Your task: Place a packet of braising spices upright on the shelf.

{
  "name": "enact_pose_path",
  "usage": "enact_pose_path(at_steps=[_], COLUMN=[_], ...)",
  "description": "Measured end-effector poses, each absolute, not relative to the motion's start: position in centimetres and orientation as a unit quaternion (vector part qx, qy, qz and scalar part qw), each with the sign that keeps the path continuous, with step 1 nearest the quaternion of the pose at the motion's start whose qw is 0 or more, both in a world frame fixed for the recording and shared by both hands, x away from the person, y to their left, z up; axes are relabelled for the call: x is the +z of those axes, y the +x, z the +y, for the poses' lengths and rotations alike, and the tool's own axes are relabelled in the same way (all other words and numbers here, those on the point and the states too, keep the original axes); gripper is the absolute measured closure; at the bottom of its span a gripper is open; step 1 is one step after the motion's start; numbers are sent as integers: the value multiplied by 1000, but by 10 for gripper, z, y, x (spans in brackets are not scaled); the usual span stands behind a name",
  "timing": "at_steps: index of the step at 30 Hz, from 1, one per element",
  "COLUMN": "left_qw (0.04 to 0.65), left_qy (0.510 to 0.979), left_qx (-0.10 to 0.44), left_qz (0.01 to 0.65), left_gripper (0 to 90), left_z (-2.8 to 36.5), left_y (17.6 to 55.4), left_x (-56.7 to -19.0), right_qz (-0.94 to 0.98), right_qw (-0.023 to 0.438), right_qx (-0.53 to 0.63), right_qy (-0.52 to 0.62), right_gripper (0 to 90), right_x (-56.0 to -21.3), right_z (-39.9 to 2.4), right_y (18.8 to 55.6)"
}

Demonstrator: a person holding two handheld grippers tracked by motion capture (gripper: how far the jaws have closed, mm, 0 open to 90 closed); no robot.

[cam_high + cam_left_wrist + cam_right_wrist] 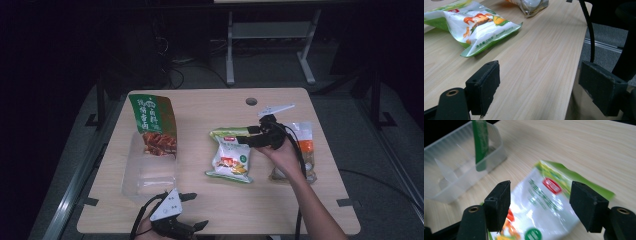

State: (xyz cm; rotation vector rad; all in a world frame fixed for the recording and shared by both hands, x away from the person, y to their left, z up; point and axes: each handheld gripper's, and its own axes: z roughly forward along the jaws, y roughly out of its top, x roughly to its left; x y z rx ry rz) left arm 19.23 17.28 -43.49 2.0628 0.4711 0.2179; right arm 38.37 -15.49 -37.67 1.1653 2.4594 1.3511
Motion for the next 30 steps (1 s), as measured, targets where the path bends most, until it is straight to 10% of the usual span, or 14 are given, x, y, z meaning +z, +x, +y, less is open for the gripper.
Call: enact_pose_path(at_steps=[30], left_qw=[482], left_qy=[851], left_qx=[86], left_qz=[192], left_gripper=[172], left_z=[167], left_y=[192], left_x=[-439], right_qz=[768], right_qw=[153], right_qx=[363], right_qy=[505], right_gripper=[295], right_x=[-410], right_z=[-316], right_y=[346])
